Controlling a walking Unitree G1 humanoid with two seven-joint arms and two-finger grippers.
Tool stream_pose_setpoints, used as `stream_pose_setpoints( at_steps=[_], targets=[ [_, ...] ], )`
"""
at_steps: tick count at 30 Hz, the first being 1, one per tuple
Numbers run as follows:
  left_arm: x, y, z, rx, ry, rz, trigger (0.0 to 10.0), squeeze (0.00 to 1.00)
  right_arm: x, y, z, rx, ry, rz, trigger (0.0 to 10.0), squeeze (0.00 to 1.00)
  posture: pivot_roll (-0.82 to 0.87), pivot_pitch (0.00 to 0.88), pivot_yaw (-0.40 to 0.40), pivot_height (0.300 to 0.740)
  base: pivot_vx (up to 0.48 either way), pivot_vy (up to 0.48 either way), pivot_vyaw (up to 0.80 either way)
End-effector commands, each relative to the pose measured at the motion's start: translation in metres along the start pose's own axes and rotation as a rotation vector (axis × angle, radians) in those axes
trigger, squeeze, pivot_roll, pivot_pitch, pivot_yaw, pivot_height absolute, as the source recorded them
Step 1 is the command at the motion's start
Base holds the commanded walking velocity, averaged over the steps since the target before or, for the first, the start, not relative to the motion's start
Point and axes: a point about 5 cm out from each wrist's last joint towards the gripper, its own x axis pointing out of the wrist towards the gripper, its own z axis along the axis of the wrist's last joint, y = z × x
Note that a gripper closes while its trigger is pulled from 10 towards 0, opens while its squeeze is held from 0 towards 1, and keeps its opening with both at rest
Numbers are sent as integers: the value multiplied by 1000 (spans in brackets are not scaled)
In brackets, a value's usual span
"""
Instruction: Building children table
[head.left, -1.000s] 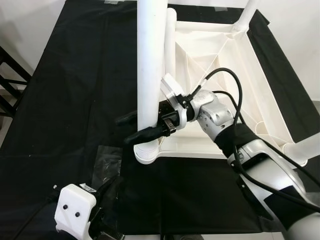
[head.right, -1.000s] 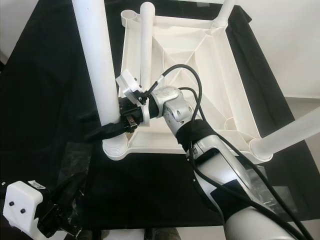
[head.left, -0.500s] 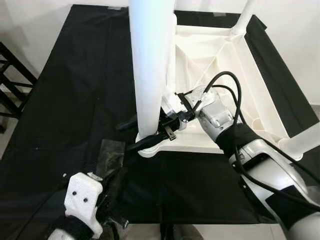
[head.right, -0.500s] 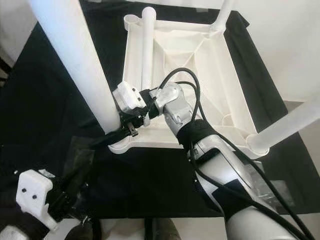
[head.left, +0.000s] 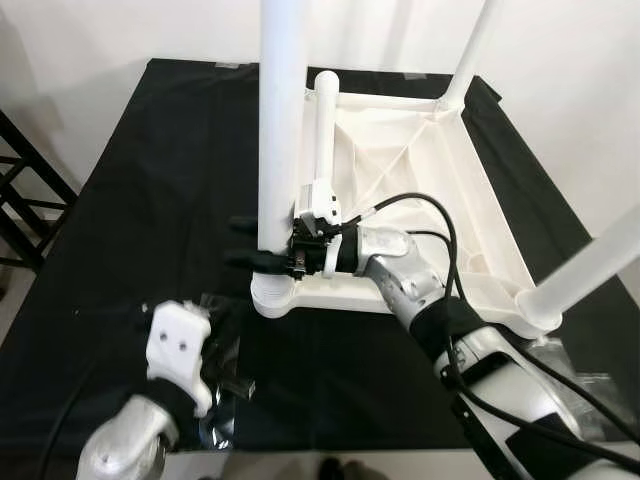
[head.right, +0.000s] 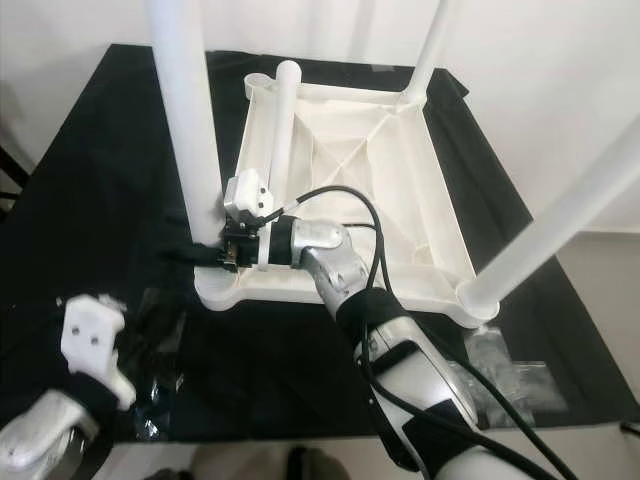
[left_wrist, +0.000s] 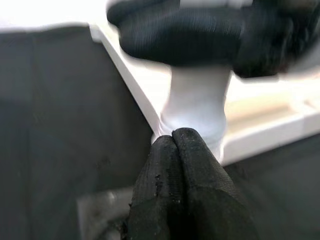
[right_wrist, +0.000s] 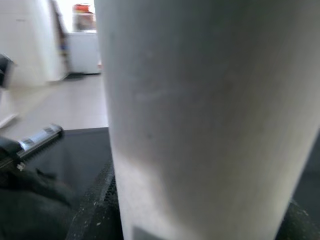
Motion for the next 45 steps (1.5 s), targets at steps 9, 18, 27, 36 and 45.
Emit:
stream_pose_setpoints(
  at_steps=[9,18,27,36,45],
  targets=[
    [15,10,3,28,-38,-32,10000,0,9,43,-61,126,270,-218,10000,0,39,46,-38,740,0,0,0],
    [23,27,13,76,-81,-30,10000,0,13,41,-61,170,306,-575,10000,0,39,24,-17,740,0,0,0],
    [25,40,21,109,-99,-23,10000,0,-3,64,-78,226,345,-793,10000,0,34,13,2,740,0,0,0],
    [41,42,44,105,-163,-121,10000,0,-4,67,-75,189,384,-894,10000,0,31,4,14,740,0,0,0],
    [63,35,92,72,-226,-400,10000,0,1,74,-76,188,400,-890,10000,0,28,0,23,740,0,0,0]
  ],
)
